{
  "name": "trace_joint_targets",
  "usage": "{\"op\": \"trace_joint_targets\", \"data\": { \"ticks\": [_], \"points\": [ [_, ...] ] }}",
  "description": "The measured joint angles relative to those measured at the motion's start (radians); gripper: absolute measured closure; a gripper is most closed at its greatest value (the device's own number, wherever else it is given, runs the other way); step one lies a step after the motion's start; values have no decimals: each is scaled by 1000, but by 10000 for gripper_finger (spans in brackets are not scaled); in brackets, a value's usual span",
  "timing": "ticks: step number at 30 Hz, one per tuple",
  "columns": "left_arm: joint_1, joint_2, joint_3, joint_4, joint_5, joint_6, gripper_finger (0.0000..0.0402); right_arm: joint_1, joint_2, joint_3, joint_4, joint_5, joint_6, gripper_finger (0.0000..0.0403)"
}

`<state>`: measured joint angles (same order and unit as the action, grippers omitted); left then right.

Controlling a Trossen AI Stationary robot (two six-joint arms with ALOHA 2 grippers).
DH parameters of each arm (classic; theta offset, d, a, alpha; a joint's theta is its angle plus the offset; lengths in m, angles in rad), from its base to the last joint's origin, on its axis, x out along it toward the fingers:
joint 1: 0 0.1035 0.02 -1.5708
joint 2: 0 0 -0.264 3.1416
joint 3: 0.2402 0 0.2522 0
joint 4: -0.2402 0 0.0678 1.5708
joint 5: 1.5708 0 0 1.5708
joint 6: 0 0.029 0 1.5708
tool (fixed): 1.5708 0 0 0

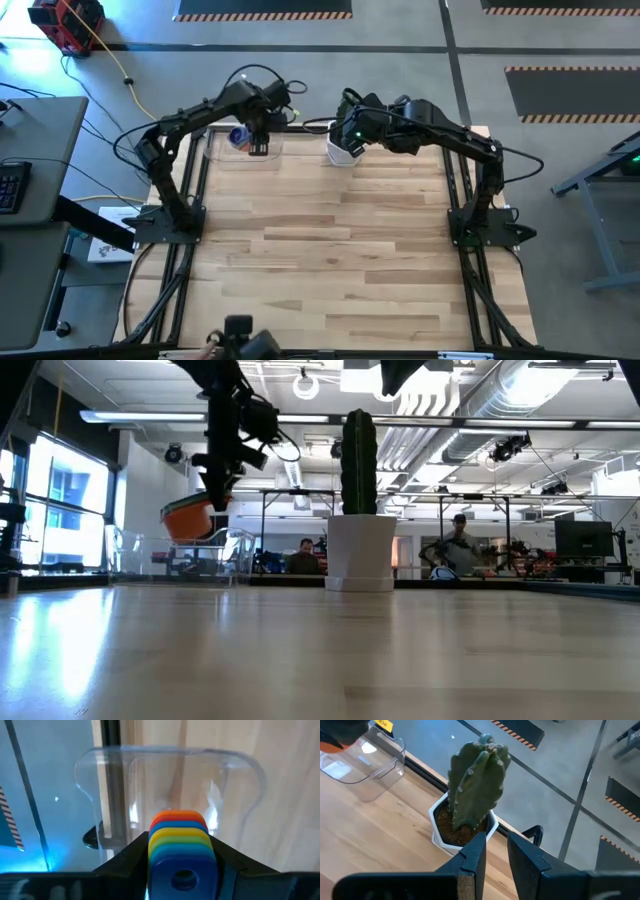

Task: Nest measuring cups in basket
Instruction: Put the stacked measuring cups into the transparent bin

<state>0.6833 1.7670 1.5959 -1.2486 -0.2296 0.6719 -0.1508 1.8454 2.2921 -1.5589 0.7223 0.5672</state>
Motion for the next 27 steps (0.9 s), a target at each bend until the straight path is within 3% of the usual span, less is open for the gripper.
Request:
{"op": "trace_joint_targets", "data": {
  "ticks": [9, 22, 27],
  "points": [
    [83, 103, 0, 16, 10, 18, 267, -7, 0, 0, 0, 3, -10, 330],
    [96, 243, -1, 31, -12, 7, 267, -7, 0, 0, 0, 3, -8, 330],
    [96, 250, -1, 44, -12, -13, 242, -7, 0, 0, 0, 2, -8, 330]
  ]
}}
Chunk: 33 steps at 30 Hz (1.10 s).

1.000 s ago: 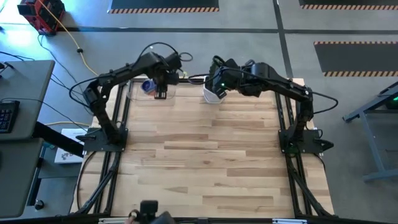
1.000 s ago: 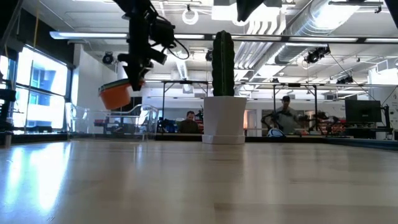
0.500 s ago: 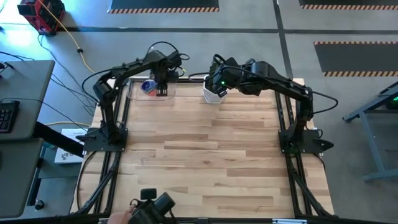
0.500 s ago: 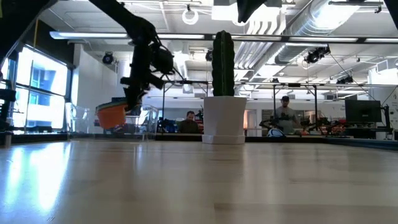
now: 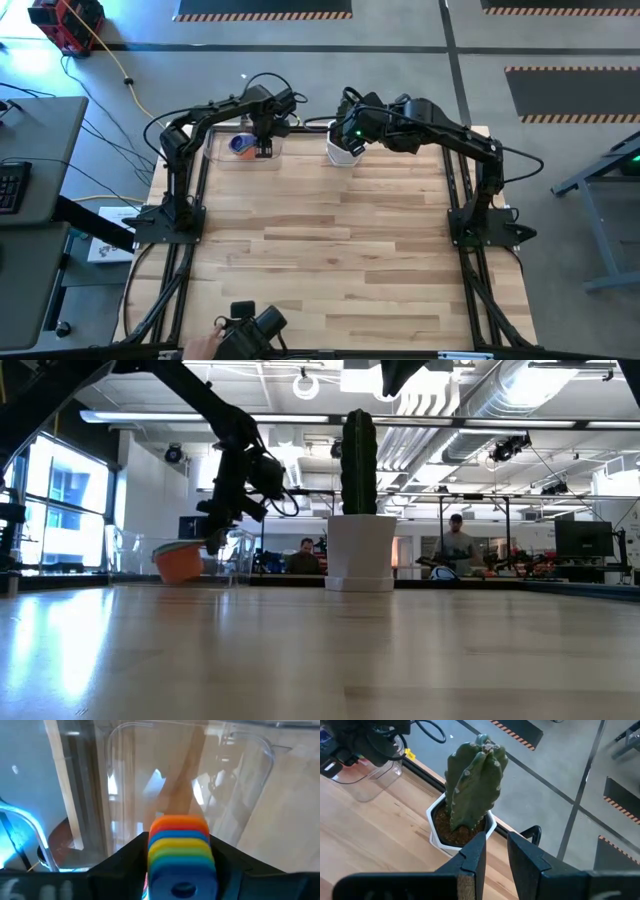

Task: Nest measuring cups in basket
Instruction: Put the stacked measuring cups into the transparent bin, then return to Home Position

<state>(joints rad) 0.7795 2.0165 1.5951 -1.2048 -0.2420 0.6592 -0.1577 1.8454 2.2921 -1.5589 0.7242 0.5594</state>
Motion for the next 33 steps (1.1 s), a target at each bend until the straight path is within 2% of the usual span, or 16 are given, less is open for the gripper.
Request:
{"op": "trace_joint_targets", "data": {
  "ticks": [14, 22, 25, 33],
  "points": [
    [-10, 0, 0, 7, 4, -27, 238, 1, 0, 0, 0, -31, 0, 330],
    [-12, 0, 0, -1, 27, -34, 210, 1, 0, 0, 0, -41, 0, 330],
    [-20, 0, 0, -2, 26, -81, 200, 1, 0, 0, 0, -45, 0, 330],
    [-47, -21, -1, -6, 14, -109, 201, 1, 0, 0, -1, -44, -54, 330]
  ]
}}
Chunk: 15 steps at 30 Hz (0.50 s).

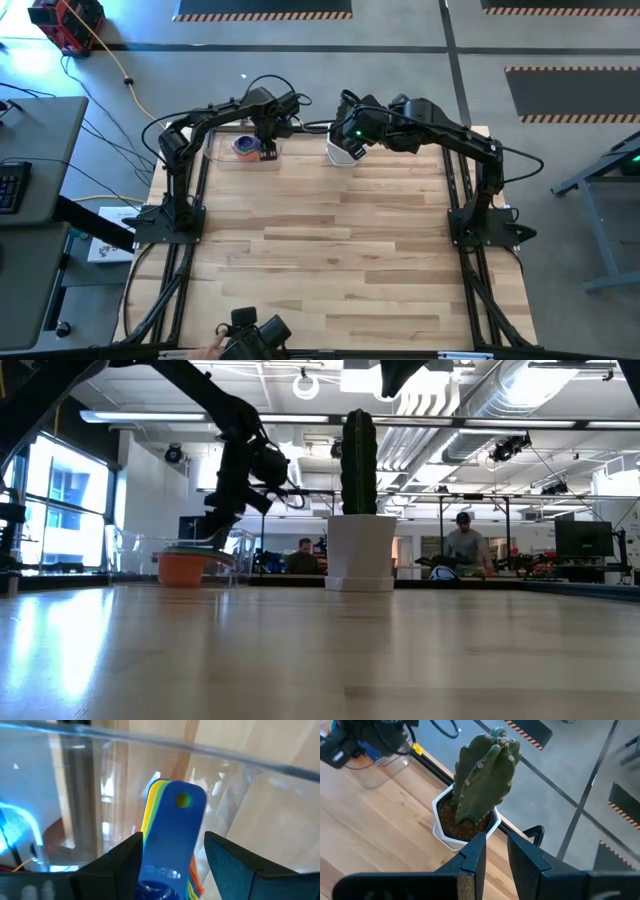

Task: Nest measuring cups in basket
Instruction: Return to Home Position

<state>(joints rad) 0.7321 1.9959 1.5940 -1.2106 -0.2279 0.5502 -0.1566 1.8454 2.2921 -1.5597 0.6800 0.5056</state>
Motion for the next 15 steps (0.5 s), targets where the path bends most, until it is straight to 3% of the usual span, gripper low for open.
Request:
{"op": "trace_joint_targets", "data": {
  "ticks": [10, 12, 15],
  "points": [
    [-7, -199, 0, -1, 23, -81, 201, 0, -4, 0, -11, 26, -69, 330],
    [-6, -257, 0, -2, 83, -134, 202, 0, -17, 0, -11, 25, -78, 330],
    [-8, -343, 0, 5, 267, -203, 202, 19, -54, -6, -9, 39, -72, 330]
  ]
}}
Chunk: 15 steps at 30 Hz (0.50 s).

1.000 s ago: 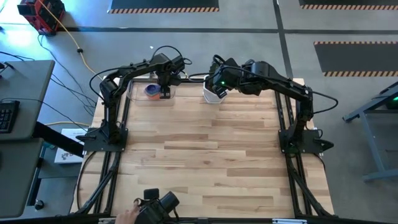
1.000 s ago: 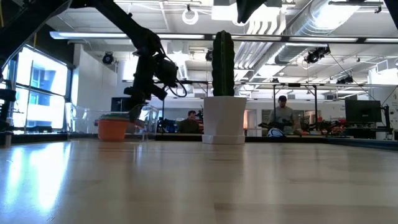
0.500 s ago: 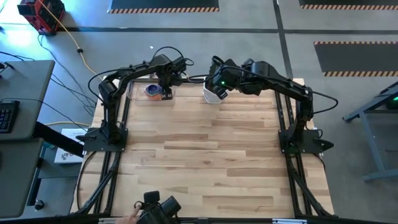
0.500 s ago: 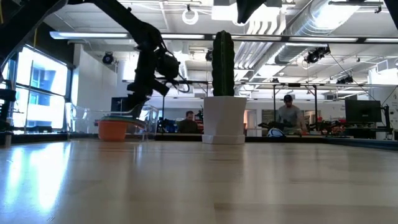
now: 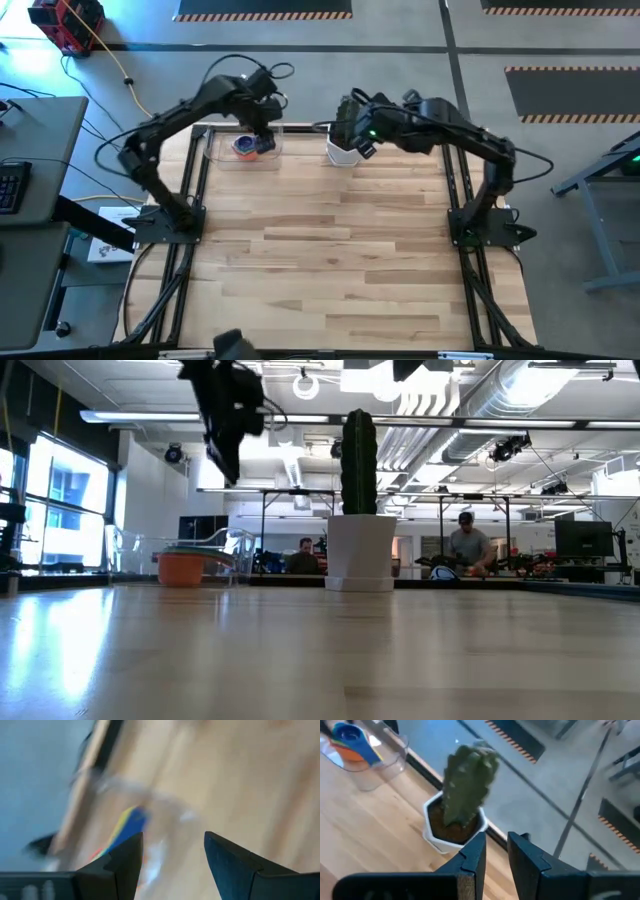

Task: Nest measuring cups in basket
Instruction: Return to Home Position

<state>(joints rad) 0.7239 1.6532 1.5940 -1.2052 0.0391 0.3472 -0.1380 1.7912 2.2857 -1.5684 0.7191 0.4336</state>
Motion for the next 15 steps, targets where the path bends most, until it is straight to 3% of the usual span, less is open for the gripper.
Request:
{"op": "trace_joint_targets", "data": {
  "ticks": [4, 9, 15],
  "points": [
    [-26, -104, -7, 42, 164, -33, 202, 32, -109, -144, 1, 85, 68, 330],
    [-100, -268, -108, 185, 165, -146, 202, 64, -330, -496, 22, 94, 243, 330],
    [-247, -486, -344, 423, 143, -294, 202, 108, -564, -812, 250, 43, 302, 330]
  ]
}}
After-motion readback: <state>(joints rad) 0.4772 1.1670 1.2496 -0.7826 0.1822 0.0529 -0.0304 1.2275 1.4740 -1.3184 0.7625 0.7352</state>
